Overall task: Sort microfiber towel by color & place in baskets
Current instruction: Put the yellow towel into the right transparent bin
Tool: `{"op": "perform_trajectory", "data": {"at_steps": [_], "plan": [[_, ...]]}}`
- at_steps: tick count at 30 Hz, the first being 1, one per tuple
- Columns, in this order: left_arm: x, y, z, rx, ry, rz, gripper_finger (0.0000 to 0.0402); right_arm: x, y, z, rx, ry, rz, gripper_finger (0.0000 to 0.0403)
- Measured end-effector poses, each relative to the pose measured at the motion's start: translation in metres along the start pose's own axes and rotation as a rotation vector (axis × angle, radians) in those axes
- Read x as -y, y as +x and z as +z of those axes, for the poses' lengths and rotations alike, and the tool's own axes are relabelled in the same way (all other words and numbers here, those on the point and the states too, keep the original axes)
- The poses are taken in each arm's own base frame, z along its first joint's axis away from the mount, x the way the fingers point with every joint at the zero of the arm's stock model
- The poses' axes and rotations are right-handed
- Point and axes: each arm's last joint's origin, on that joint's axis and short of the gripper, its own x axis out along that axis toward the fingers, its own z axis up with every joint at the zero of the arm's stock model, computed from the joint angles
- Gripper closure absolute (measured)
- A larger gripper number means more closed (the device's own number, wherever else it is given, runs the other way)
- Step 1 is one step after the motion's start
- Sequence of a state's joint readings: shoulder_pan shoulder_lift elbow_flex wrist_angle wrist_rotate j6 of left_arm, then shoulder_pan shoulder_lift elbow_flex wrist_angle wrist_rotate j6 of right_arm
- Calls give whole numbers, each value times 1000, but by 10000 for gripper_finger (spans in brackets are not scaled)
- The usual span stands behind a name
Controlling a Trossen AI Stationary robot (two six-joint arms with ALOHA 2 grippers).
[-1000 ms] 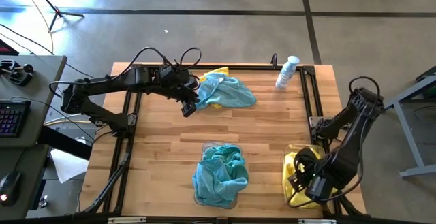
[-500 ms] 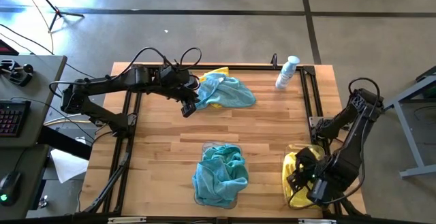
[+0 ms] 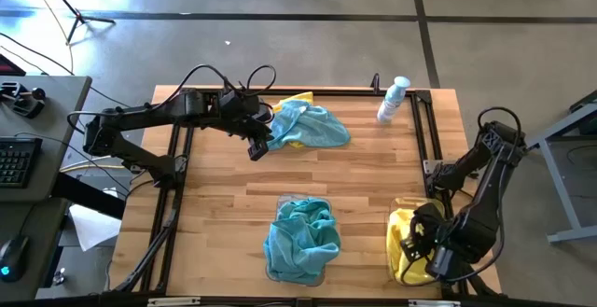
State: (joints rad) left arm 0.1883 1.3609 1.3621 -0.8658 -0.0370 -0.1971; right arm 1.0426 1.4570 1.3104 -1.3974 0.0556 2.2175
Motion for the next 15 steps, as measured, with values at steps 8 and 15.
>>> {"op": "perform_trajectory", "data": {"at_steps": [8, 15], "plan": [[0, 0, 0, 0, 0, 0, 310, 1, -17, 0, 11, 12, 17, 250], [0, 0, 0, 0, -1, 0, 310, -4, -19, -4, 15, -58, 107, 261]]}}
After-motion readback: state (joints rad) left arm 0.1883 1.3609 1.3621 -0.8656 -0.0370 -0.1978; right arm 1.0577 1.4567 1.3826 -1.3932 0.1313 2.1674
